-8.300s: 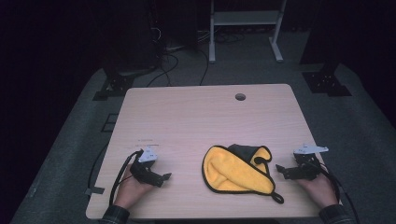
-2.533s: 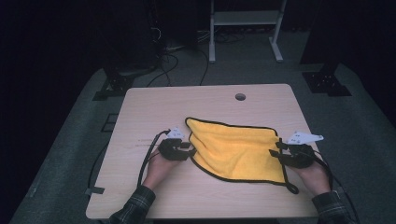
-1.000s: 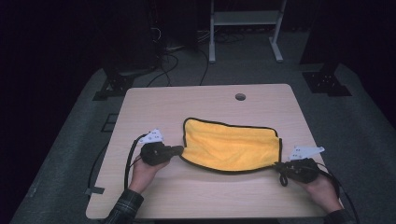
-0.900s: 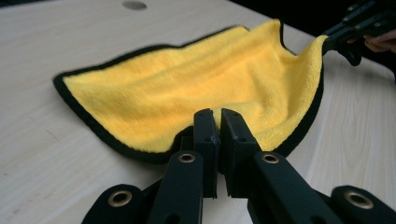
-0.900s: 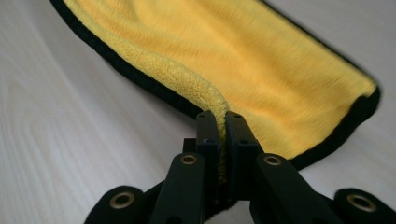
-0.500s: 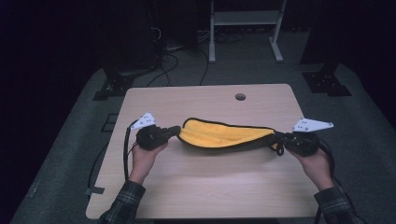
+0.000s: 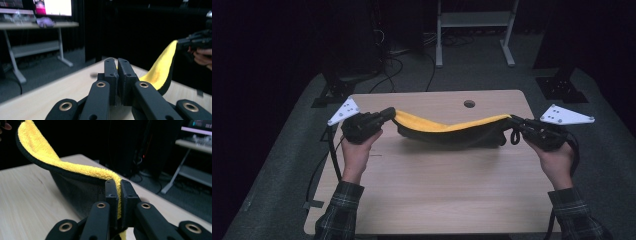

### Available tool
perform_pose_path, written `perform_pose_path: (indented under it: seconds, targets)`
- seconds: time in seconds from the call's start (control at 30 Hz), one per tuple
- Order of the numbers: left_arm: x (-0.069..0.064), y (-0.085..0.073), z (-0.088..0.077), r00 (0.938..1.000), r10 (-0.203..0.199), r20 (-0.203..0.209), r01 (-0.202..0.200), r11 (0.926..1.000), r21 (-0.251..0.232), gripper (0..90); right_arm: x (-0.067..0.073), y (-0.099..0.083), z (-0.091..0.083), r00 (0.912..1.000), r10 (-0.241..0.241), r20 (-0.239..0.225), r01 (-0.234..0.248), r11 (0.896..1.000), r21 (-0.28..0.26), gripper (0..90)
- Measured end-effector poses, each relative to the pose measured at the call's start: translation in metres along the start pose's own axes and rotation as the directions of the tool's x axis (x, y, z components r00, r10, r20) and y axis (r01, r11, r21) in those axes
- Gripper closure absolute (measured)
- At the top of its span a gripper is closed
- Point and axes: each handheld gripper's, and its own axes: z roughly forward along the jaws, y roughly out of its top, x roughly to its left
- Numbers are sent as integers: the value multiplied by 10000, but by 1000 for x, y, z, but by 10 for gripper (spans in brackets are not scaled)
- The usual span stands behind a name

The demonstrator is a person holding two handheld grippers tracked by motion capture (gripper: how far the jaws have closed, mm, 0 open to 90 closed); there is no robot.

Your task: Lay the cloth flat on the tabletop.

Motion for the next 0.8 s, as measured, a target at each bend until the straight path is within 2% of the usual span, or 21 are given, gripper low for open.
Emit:
perform_pose_path:
  seconds: [0.13,0.27,0.43,0.5,0.63,0.67,0.73,0.8]
  targets:
    - [-2,15,-6,9999,163,-4,-163,9992,-355,860,7,18,-6,9994,-329,56,331,9985,-425,849]
    - [2,15,-2,9998,182,-129,-184,9998,-119,860,8,27,-3,9989,-466,89,470,9976,-513,849]
    - [15,11,15,9993,41,-362,-37,10000,88,860,-1,26,16,9993,-289,235,297,9989,-363,849]
    - [20,17,21,9990,35,-456,-37,10000,-26,860,-11,31,28,9983,-220,544,239,9991,-361,849]
    - [21,32,24,9969,482,-617,-506,9980,-390,860,-16,43,30,9962,-302,812,356,9972,-658,849]
    - [20,34,23,9962,624,-616,-651,9969,-436,859,-14,48,28,9942,-458,968,543,9947,-877,849]
    - [18,31,23,9958,707,-588,-729,9967,-361,860,-13,49,26,9938,-522,981,615,9936,-946,849]
    - [18,20,24,9964,659,-533,-663,9978,-56,859,-12,45,27,9949,-574,825,643,9944,-841,849]
